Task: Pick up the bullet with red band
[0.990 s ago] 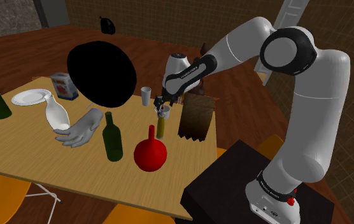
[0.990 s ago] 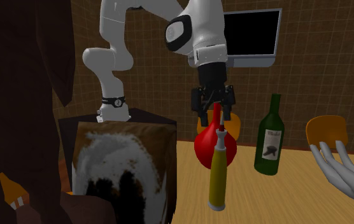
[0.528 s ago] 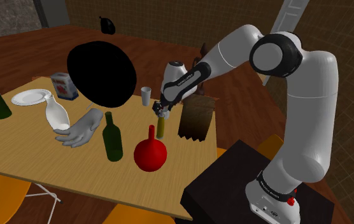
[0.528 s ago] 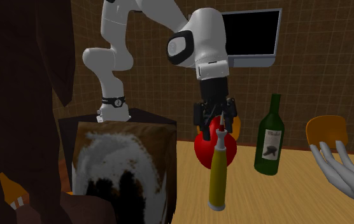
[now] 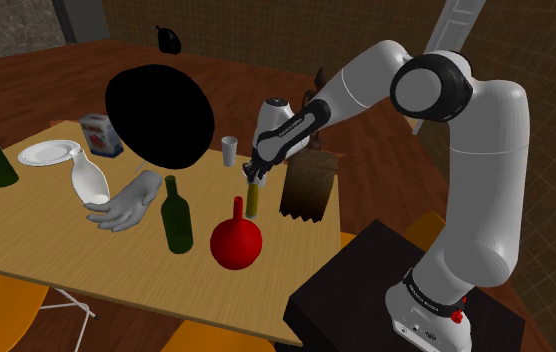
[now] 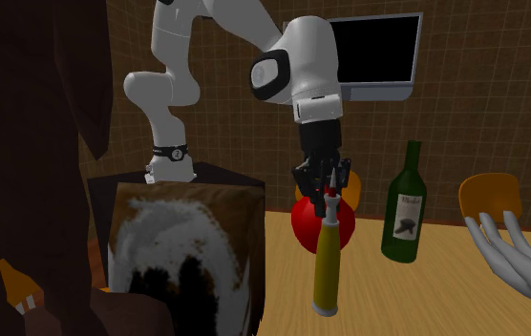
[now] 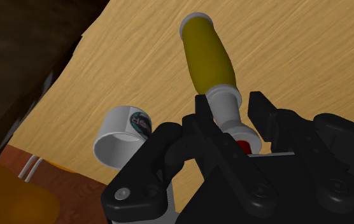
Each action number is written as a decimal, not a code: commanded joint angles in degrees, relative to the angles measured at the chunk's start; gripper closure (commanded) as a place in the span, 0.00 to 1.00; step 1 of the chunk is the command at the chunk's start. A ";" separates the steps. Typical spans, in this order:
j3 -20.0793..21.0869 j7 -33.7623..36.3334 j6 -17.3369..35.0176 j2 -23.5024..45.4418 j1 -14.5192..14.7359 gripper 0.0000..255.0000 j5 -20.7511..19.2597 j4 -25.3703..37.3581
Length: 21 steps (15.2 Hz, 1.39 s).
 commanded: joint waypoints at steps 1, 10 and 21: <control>0.00 0.00 0.00 0.03 0.00 1.00 0.00 -0.02; 0.16 -0.21 -3.59 -3.35 -0.06 1.00 0.20 0.19; 0.34 -0.59 -9.29 -8.05 -0.16 1.00 0.54 1.18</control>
